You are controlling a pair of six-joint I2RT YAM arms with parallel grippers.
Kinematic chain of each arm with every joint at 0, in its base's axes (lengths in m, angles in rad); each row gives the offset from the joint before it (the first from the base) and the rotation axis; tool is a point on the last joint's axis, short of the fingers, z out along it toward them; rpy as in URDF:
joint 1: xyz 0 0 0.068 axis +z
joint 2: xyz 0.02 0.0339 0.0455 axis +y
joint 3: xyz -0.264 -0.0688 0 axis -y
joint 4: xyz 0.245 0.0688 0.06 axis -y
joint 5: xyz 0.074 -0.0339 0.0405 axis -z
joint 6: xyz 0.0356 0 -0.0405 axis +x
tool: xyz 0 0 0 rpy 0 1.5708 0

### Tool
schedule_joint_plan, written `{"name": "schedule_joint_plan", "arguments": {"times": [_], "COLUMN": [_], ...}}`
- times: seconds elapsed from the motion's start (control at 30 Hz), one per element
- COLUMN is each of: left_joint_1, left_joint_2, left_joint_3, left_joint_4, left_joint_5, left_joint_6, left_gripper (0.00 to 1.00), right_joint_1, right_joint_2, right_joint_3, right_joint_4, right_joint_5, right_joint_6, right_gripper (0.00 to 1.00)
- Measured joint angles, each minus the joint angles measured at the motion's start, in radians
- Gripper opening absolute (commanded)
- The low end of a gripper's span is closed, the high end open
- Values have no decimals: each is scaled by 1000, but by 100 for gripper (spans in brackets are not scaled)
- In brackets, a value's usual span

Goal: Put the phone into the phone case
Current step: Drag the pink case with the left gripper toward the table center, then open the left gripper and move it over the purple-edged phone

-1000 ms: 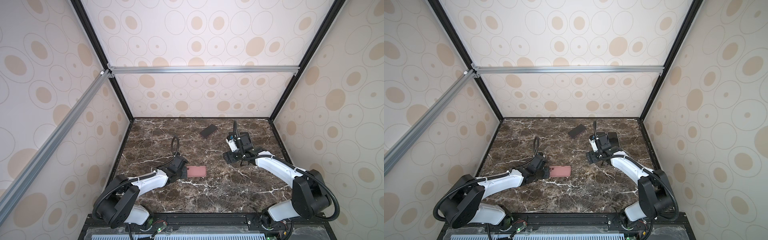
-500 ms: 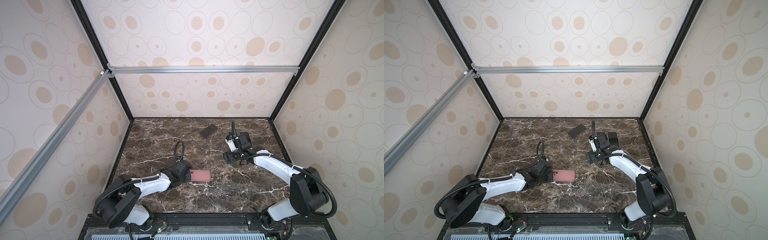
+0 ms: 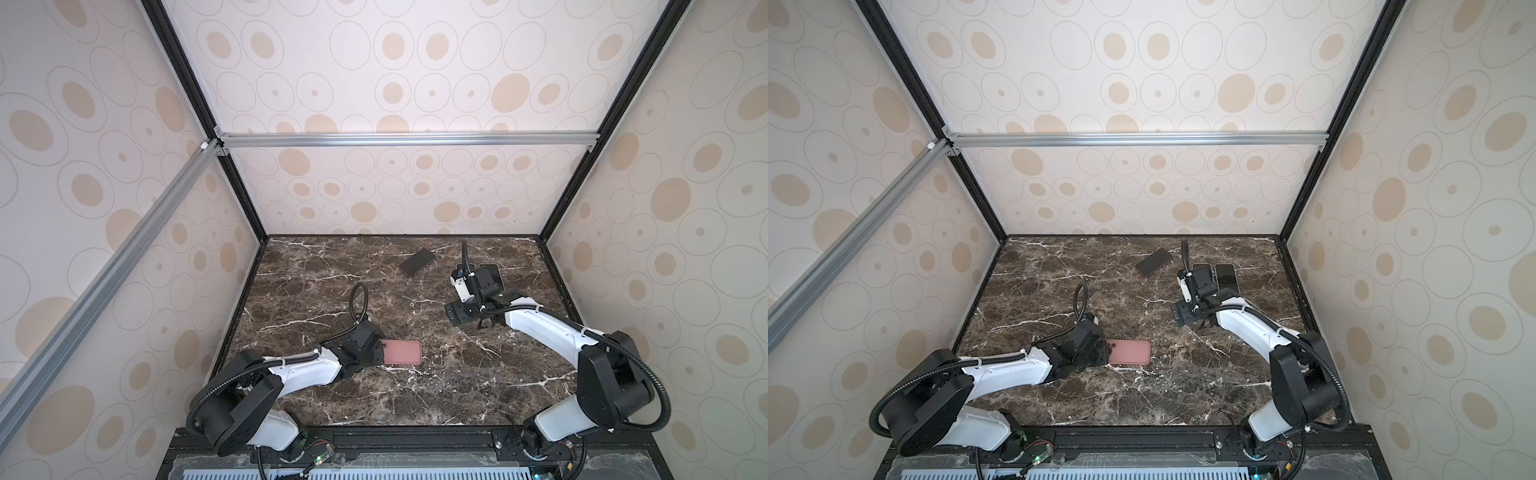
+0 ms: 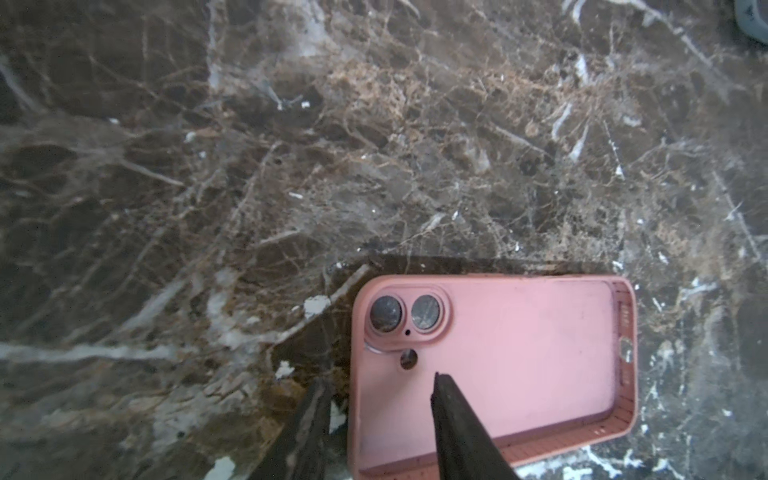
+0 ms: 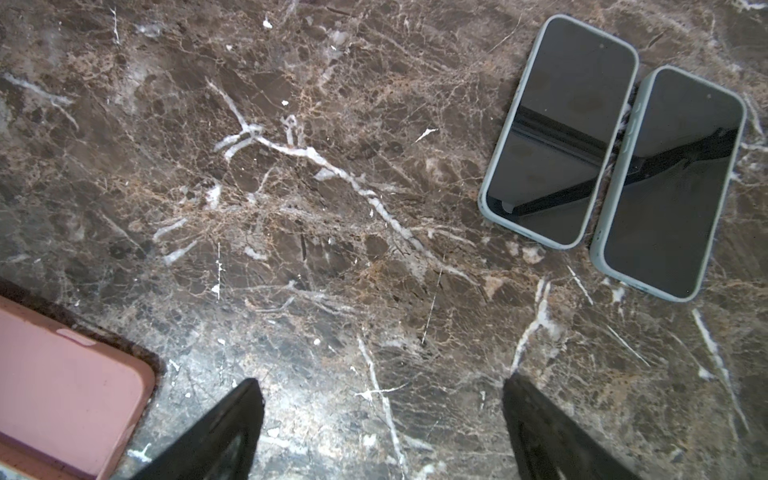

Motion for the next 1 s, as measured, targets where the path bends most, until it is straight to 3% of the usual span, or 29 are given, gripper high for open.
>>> {"name": "schedule_joint_plan", "arguments": {"times": [0.43,0.63,0.8,1.0], "left_joint_1": [12,105,214,266], "left_joint_2": [-64,-25,80,238], "left_joint_3": [100,164,233,356], "left_joint_4": [-57,-17,8,19], "left_joint_5": [-64,-15,79,131], "left_joint_6": [230,391,510,608], "left_gripper": [97,100,100,100], "right_joint_1": [0,0,0,0], "right_joint_2": [51,33,-62,-131], "right_joint_3": [44,43,12,-8], "right_joint_4": [-39,-41,-27,-22], "right_joint_5": [-7,-42,-72,-84], "right_joint_6": [34,41,44,44], "right_gripper": [99,99,99,99]}}
